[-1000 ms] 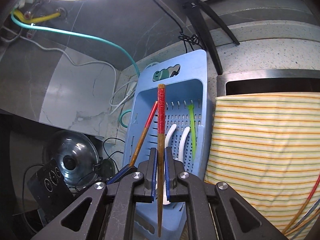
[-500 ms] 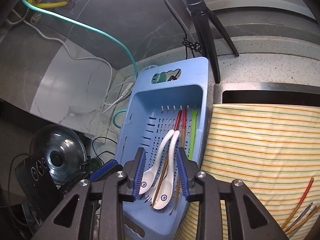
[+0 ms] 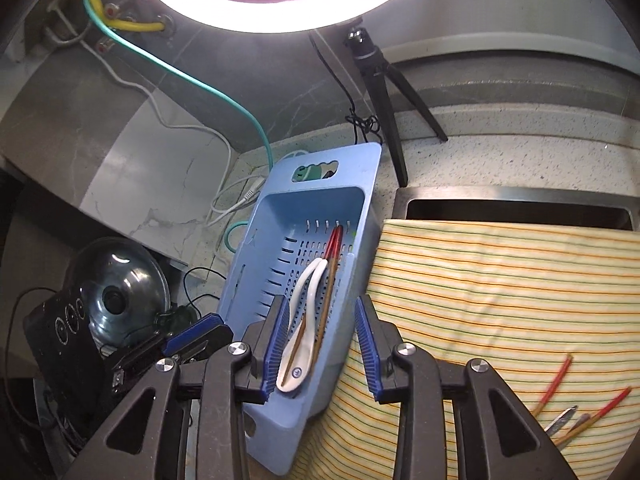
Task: Organize utensils
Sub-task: 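Open both tools to release the chopsticks in the basket, then close the left tool on the steel fork while the right tool grasps a steel spoon handle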
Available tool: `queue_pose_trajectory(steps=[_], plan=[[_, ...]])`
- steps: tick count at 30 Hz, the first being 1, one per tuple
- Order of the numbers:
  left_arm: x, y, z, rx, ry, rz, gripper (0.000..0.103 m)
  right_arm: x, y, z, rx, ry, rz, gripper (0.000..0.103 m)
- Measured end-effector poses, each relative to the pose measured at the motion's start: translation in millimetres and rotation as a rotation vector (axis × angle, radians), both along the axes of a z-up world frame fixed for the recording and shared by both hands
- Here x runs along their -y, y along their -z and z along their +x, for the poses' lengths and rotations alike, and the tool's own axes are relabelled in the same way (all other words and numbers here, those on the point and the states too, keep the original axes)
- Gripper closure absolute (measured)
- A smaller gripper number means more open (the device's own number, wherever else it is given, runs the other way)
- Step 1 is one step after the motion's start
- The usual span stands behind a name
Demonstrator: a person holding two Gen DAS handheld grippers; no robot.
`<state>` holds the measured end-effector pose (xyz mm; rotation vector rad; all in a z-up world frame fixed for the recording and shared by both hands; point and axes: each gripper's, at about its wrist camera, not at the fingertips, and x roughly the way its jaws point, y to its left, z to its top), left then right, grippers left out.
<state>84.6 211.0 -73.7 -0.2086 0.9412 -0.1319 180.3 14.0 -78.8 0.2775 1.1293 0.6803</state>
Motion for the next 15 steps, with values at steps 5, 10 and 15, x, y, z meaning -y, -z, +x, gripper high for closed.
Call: queue_pose_trajectory(steps=[5, 10, 15], plan=[[34, -7, -14, 0.012, 0.024, 0.006, 0.085, 43, -10, -8, 0.023, -0.028, 0.014, 0.072], [72, -7, -31, 0.009, 0.06, 0.006, 0.077, 100, -14, -17, 0.052, -0.04, 0.025, 0.049], [111, 2, -43, -0.013, 0.096, -0.001, 0.077, 150, -5, -24, 0.034, -0.06, -0.009, 0.041]])
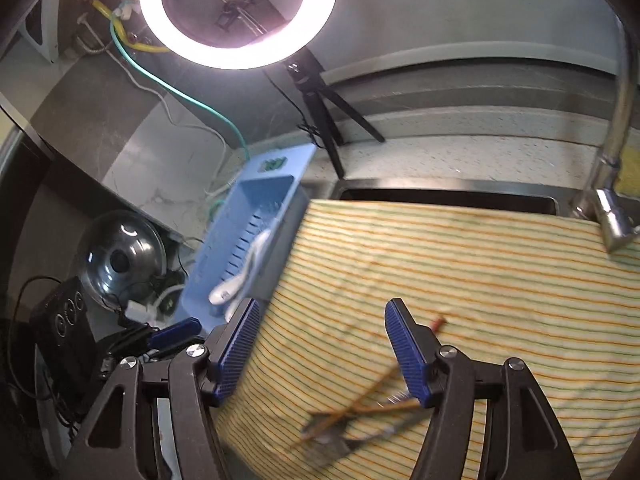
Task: Organize utensils
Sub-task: 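Close the left tool on the steel fork while the right tool grasps a steel spoon handle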
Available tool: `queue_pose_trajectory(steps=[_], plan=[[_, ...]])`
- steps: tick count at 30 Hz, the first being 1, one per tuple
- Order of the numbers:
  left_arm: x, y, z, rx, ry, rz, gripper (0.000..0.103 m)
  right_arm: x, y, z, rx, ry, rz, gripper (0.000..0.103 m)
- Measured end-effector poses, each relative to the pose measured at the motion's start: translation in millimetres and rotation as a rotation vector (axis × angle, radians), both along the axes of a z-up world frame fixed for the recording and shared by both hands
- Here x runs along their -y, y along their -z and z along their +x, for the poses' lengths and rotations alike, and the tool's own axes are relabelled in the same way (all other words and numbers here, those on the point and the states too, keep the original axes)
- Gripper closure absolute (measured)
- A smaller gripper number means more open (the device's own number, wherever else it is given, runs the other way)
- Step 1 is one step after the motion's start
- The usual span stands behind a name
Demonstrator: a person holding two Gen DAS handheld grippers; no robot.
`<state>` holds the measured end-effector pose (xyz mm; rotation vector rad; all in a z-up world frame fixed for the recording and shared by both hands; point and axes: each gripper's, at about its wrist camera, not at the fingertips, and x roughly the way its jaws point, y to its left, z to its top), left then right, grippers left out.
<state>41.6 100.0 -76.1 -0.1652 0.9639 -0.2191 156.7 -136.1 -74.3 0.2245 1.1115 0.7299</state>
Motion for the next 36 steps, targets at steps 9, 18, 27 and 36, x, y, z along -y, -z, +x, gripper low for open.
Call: queue_pose_trajectory(steps=[9, 18, 27, 36], plan=[[61, 31, -12, -0.069, 0.067, 0.027, 0.077, 64, 44, -21, -0.122, 0.026, -0.036, 0.042], [109, 47, -14, -0.116, 0.237, 0.07, 0.077, 74, 101, -36, -0.329, 0.052, 0.02, 0.064], [116, 72, -21, -0.18, 0.304, 0.08, 0.077, 56, 129, -40, -0.421, 0.055, 0.106, 0.074], [115, 87, -14, -0.201, 0.322, 0.077, 0.077, 35, 147, -42, -0.471, 0.058, 0.128, 0.078]])
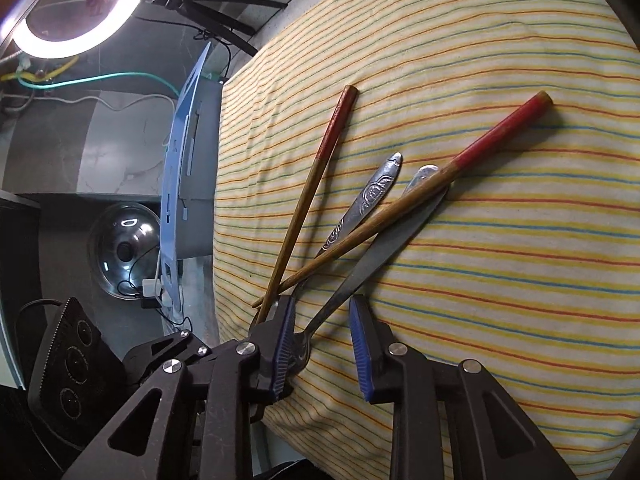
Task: Organize utensils
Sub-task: 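Close the left tool on the steel fork while the right tool grasps a steel spoon handle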
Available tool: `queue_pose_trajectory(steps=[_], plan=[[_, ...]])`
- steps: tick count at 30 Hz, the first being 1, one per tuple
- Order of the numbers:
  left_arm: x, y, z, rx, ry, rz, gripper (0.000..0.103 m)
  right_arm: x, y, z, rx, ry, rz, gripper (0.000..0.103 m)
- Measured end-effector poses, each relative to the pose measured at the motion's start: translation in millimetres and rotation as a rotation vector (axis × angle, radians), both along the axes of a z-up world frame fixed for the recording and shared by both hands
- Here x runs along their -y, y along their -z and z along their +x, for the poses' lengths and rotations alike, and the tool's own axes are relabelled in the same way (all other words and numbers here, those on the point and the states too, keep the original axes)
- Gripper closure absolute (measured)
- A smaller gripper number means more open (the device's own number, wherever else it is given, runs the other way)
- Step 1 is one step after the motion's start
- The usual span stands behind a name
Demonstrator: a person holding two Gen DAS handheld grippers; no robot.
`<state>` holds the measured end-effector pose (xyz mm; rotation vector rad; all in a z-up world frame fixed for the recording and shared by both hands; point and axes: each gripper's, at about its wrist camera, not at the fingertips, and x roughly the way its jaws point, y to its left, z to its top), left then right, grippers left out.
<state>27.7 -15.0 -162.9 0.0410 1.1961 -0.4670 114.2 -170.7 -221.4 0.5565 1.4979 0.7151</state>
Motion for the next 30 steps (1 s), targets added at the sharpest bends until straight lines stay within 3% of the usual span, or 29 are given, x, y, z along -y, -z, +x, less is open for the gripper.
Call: queue_pose_trajectory(steps=[12, 19, 24, 30], plan=[[1, 10, -16, 0.006, 0.002, 0.116, 0.075, -3, 3, 0, 0.0, 0.038, 0.006, 0.078], [1, 9, -34, 0.038, 0.012, 0.129, 0.074, -5, 3, 0, 0.007, 0.046, -0.004, 0.078], [11, 9, -41, 0.056, 0.011, 0.129, 0.081, -11, 1, -3, 0.019, 0.054, -0.021, 0.08], [17, 4, -47, 0.05, 0.01, 0.094, 0.081, -7, 5, -5, 0.011, 0.084, -0.033, 0.092]])
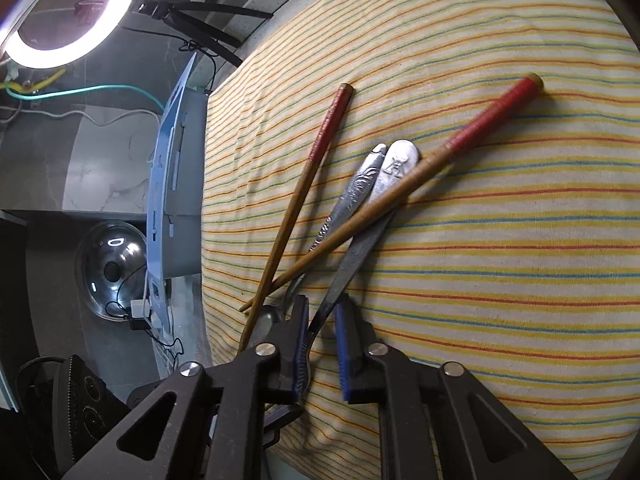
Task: Organize utensils
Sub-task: 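Close the left tool on the steel fork while the right tool grasps a steel spoon handle, then lift and carry the steel fork and steel spoon to the basket with both tools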
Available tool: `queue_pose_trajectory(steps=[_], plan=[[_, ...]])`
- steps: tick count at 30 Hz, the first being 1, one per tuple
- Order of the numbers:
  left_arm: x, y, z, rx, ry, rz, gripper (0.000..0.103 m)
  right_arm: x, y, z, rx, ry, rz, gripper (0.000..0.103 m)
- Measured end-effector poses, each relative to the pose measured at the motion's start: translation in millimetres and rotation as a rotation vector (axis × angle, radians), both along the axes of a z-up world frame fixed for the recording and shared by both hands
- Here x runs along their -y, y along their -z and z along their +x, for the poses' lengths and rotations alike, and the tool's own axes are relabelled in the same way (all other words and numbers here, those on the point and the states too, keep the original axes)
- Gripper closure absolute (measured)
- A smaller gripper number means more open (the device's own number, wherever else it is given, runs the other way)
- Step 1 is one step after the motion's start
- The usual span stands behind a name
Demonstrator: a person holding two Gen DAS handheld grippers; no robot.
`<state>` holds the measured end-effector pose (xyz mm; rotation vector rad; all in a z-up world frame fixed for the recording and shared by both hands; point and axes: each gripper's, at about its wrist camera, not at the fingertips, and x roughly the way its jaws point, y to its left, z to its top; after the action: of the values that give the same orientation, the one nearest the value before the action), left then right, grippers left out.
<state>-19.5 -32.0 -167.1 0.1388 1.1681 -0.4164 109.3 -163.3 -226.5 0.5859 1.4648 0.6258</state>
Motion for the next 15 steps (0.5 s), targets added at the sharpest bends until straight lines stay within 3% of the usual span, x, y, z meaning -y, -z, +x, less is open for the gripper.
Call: queue_pose_trajectory(steps=[5, 9, 15], plan=[[2, -3, -1, -0.009, 0.018, -0.039, 0.081, 14, 3, -3, -0.05, 0.052, 0.032, 0.094], [9, -6, 0, -0.019, 0.045, -0.092, 0.081, 30, -5, -10, -0.04, 0.083, 0.02, 0.094], [27, -12, 0, 0.001, 0.104, -0.111, 0.081, 58, -19, -14, -0.02, 0.15, 0.02, 0.095]])
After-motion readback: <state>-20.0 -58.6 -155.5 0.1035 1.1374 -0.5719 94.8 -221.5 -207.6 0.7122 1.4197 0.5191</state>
